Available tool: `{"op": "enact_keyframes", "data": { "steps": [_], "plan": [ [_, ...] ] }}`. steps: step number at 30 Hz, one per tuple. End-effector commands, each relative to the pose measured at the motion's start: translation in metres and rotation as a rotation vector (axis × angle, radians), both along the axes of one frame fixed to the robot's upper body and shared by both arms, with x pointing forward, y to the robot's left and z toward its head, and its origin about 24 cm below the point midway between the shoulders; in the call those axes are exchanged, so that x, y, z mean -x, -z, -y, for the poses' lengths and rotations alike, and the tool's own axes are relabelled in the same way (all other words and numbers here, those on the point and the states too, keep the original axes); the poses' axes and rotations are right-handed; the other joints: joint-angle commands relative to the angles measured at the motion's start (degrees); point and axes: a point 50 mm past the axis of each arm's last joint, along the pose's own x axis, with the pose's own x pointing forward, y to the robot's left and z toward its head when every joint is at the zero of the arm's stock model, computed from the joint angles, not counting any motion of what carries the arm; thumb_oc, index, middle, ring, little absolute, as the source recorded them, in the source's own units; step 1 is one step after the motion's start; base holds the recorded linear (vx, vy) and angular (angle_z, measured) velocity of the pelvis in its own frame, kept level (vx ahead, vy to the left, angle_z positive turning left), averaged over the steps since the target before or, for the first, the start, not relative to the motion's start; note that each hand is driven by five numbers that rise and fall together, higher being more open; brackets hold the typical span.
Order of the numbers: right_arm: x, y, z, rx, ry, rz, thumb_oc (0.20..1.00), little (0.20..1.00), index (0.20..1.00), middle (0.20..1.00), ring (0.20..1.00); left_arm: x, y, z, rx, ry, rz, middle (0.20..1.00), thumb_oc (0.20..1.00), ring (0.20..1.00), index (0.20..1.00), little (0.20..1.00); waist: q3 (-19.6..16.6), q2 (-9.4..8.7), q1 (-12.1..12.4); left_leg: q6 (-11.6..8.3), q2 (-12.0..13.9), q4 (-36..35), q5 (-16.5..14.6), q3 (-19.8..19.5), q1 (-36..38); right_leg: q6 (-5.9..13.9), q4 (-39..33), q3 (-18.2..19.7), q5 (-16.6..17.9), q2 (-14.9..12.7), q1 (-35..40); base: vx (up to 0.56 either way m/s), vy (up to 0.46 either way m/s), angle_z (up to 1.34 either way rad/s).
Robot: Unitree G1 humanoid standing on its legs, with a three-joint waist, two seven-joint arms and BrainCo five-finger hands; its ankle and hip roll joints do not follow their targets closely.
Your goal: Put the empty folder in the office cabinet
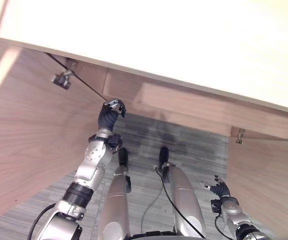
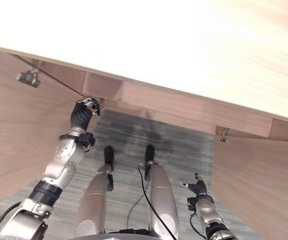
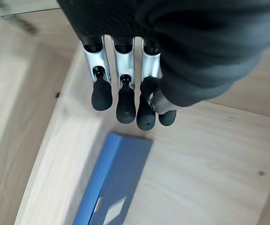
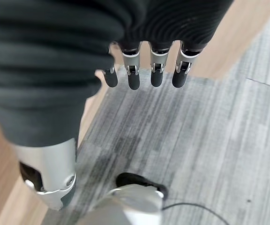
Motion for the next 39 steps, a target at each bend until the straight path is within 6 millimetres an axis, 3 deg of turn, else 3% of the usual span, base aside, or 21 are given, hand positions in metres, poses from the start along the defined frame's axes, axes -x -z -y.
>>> {"op": "enact_keyframes", "data": {
  "steps": [1, 2, 3, 5, 6, 7, 8, 10, 11, 12, 13, 14, 16, 18, 20, 22, 26, 28, 32, 35, 39],
  "plan": [
    [0.037, 0.014, 0.013, 0.026, 0.040, -0.120, 1.000, 1.000, 1.000, 1.000, 1.000, 0.005, 0.006, -0.009, -0.032, 0.021, -0.002, 0.200, 0.200, 0.200, 0.200, 0.200, -1.53, -0.56, -0.14, -0.72, 0.07, 1.39, -5.12, 0.64, 1.49, 7.24, -13.87, -3.70, 10.25, -3.55, 5.98, 0.16, 0.327, -0.05],
    [0.043, 0.016, 0.018, 0.048, 0.041, -0.156, 1.000, 1.000, 1.000, 1.000, 1.000, 0.025, 0.053, -0.030, -0.116, -0.025, -0.194, 0.200, 0.200, 0.200, 0.200, 0.200, -4.22, 0.21, 0.88, -0.55, -0.05, -2.56, -4.09, 1.60, 6.34, 8.83, -15.85, -4.54, 11.65, -4.17, 9.69, 0.07, 0.208, -0.07],
    [0.043, 0.016, 0.018, 0.047, 0.041, -0.155, 1.000, 1.000, 1.000, 1.000, 1.000, 0.025, 0.053, -0.030, -0.116, -0.025, -0.193, 0.200, 0.200, 0.200, 0.200, 0.200, -4.28, 0.14, 0.80, -0.52, -0.17, -2.78, -3.73, 1.57, 6.26, 8.84, -16.07, -4.58, 11.91, -4.27, 9.64, 0.08, 0.263, -0.10],
    [0.043, 0.016, 0.020, 0.068, 0.014, -0.168, 1.000, 1.000, 1.000, 1.000, 1.000, 0.042, 0.079, -0.042, -0.145, -0.047, -0.311, 0.200, 0.200, 0.200, 0.200, 0.200, -5.10, 1.22, 1.26, -0.09, 0.40, -4.34, -2.92, 1.79, 8.80, 9.61, -13.80, -4.91, 12.00, -4.69, 10.37, 0.00, 0.096, -0.13],
    [0.044, 0.016, 0.020, 0.068, 0.013, -0.169, 1.000, 1.000, 1.000, 1.000, 1.000, 0.043, 0.080, -0.042, -0.145, -0.047, -0.312, 0.200, 0.200, 0.200, 0.200, 0.200, -5.02, 1.19, 1.27, -0.08, 0.38, -4.49, -2.87, 1.84, 9.02, 9.63, -13.70, -4.85, 11.94, -4.71, 10.46, -0.04, 0.077, -0.10],
    [0.041, 0.015, 0.020, 0.078, -0.002, -0.169, 1.000, 1.000, 1.000, 1.000, 1.000, 0.050, 0.091, -0.048, -0.180, -0.053, -0.366, 0.200, 0.200, 0.200, 0.200, 0.200, -5.03, 1.79, 1.55, 0.13, 0.82, -4.77, -2.52, 1.75, 9.91, 9.99, -12.07, -5.03, 11.28, -4.76, 10.63, -0.13, 0.122, 0.00],
    [0.035, 0.013, 0.017, 0.075, -0.023, -0.157, 1.000, 1.000, 1.000, 1.000, 1.000, 0.068, 0.117, -0.061, -0.298, -0.050, -0.501, 0.200, 0.200, 0.200, 0.200, 0.200, -5.17, 3.26, 2.57, 0.63, 1.93, -4.17, -1.89, 2.14, 11.31, 10.08, -6.08, -4.70, 8.32, -5.31, 13.65, -0.13, 0.123, 0.00],
    [0.035, 0.013, 0.017, 0.075, -0.023, -0.156, 1.000, 1.000, 1.000, 1.000, 1.000, 0.067, 0.117, -0.061, -0.299, -0.050, -0.501, 0.200, 0.200, 0.200, 0.200, 0.200, -5.25, 3.28, 2.55, 0.64, 1.93, -4.29, -1.64, 2.12, 11.17, 10.06, -6.31, -4.74, 8.58, -5.28, 13.57, -0.12, 0.025, -0.07],
    [0.034, 0.012, 0.017, 0.078, -0.066, -0.157, 1.000, 1.000, 1.000, 1.000, 1.000, 0.108, 0.162, -0.078, -0.372, -0.050, -0.749, 0.200, 0.200, 0.200, 0.200, 0.200, -7.34, 4.33, 3.75, 0.59, 2.94, -5.16, -0.18, 1.36, 12.89, 9.48, -0.87, 1.54, 7.17, -5.47, 19.41, -0.13, -0.037, -0.12],
    [0.034, 0.012, 0.017, 0.079, -0.066, -0.156, 1.000, 1.000, 1.000, 1.000, 1.000, 0.108, 0.162, -0.078, -0.372, -0.050, -0.748, 1.000, 1.000, 1.000, 1.000, 1.000, -7.47, 4.48, 3.82, 0.58, 3.09, -5.28, 0.02, 1.36, 12.74, 9.44, -1.21, 1.51, 7.51, -5.29, 19.34, -0.17, -0.130, -0.10],
    [0.035, 0.012, 0.014, 0.073, -0.082, -0.157, 1.000, 1.000, 1.000, 1.000, 1.000, 0.126, 0.178, -0.081, -0.353, -0.067, -0.839, 1.000, 1.000, 1.000, 1.000, 1.000, -8.44, 4.23, 4.35, 0.22, 3.17, -5.58, 0.64, 0.74, 12.92, 9.91, -1.36, 4.01, 8.18, -5.53, 22.38, -0.05, -0.090, 0.00],
    [0.035, 0.012, 0.015, 0.074, -0.082, -0.157, 1.000, 1.000, 1.000, 1.000, 1.000, 0.126, 0.178, -0.081, -0.353, -0.067, -0.839, 1.000, 1.000, 1.000, 1.000, 1.000, -8.51, 4.36, 4.38, 0.21, 3.30, -5.67, 0.79, 0.73, 12.83, 9.89, -1.64, 3.99, 8.46, -5.39, 22.38, -0.10, -0.241, -0.02],
    [0.034, 0.013, 0.008, 0.068, -0.124, -0.159, 1.000, 1.000, 1.000, 1.000, 1.000, 0.156, 0.203, -0.085, -0.325, -0.130, -0.998, 1.000, 1.000, 1.000, 1.000, 1.000, -11.05, 3.50, 6.24, -1.30, 3.88, -6.63, 3.08, -0.19, 11.97, 9.72, -7.48, 6.11, 4.74, -5.11, 28.51, -0.13, -0.263, 0.14],
    [0.030, 0.013, 0.006, 0.071, -0.132, -0.161, 1.000, 1.000, 1.000, 1.000, 1.000, 0.173, 0.216, -0.088, -0.327, -0.168, -1.093, 1.000, 1.000, 1.000, 1.000, 1.000, -12.79, 3.86, 7.52, -2.64, 4.69, -8.45, 6.11, -0.61, 10.64, 9.51, -12.61, 5.40, -0.64, -3.11, 30.85, -0.16, -0.214, 0.11],
    [0.027, 0.011, 0.008, 0.079, -0.130, -0.154, 1.000, 1.000, 1.000, 1.000, 1.000, 0.181, 0.223, -0.087, -0.316, -0.207, -1.139, 1.000, 1.000, 1.000, 1.000, 1.000, -13.20, 4.54, 7.65, -4.05, 5.47, -11.01, 8.74, -1.58, 9.96, 8.00, -14.44, 5.37, -2.85, -0.68, 31.36, -0.19, -0.205, 0.14],
    [0.027, 0.011, 0.012, 0.087, -0.113, -0.161, 1.000, 1.000, 1.000, 1.000, 1.000, 0.190, 0.229, -0.086, -0.290, -0.247, -1.184, 1.000, 1.000, 1.000, 1.000, 1.000, -13.64, 4.40, 7.89, -4.92, 5.90, -12.79, 9.15, -1.25, 9.72, 7.08, -16.08, 3.93, -3.34, 0.28, 32.61, -0.18, -0.192, 0.51],
    [0.036, 0.013, 0.022, 0.085, -0.050, -0.186, 1.000, 1.000, 1.000, 1.000, 1.000, 0.196, 0.234, -0.083, -0.223, -0.284, -1.232, 1.000, 1.000, 1.000, 1.000, 1.000, -13.44, 3.86, 6.75, -4.07, 6.57, -8.09, 7.10, 2.71, 10.20, 5.44, -15.66, 1.57, -1.65, 0.40, 31.73, -0.28, -0.091, 0.24],
    [0.053, 0.018, 0.027, 0.075, -0.013, -0.239, 1.000, 1.000, 1.000, 1.000, 1.000, 0.208, 0.238, -0.082, -0.240, -0.270, -1.280, 1.000, 1.000, 1.000, 1.000, 1.000, -14.00, 2.95, 5.01, -3.21, 6.94, -3.11, 2.76, 5.48, 13.69, 4.94, -15.31, -0.15, -0.52, -0.85, 30.43, -0.30, -0.030, 0.44],
    [0.091, 0.029, 0.035, 0.069, 0.030, -0.372, 1.000, 1.000, 1.000, 1.000, 1.000, 0.225, 0.242, -0.087, -0.290, -0.241, -1.357, 1.000, 1.000, 1.000, 1.000, 1.000, -16.89, 2.16, 2.00, -3.29, 8.23, 3.09, -1.58, 6.35, 21.36, 4.42, -16.41, -2.97, 2.41, -2.73, 28.08, -0.25, 0.039, 0.39],
    [0.094, 0.032, 0.031, 0.063, 0.011, -0.392, 1.000, 1.000, 1.000, 1.000, 1.000, 0.226, 0.242, -0.089, -0.303, -0.247, -1.364, 1.000, 1.000, 1.000, 1.000, 1.000, -17.42, 2.29, 1.15, -4.22, 8.49, 2.02, -2.40, 6.27, 25.41, 4.93, -16.97, -4.22, 4.00, -2.72, 26.93, -0.15, 0.080, 0.39],
    [0.097, 0.035, 0.027, 0.039, 0.046, -0.404, 1.000, 1.000, 1.000, 1.000, 1.000, 0.212, 0.242, -0.078, -0.308, -0.211, -1.324, 1.000, 1.000, 1.000, 1.000, 1.000, -18.43, 2.68, 0.18, -4.47, 8.36, -3.95, -4.93, 9.78, 28.52, 6.64, -19.70, -7.01, 6.45, -2.89, 26.44, -0.17, 0.152, 0.13]
  ]
}}
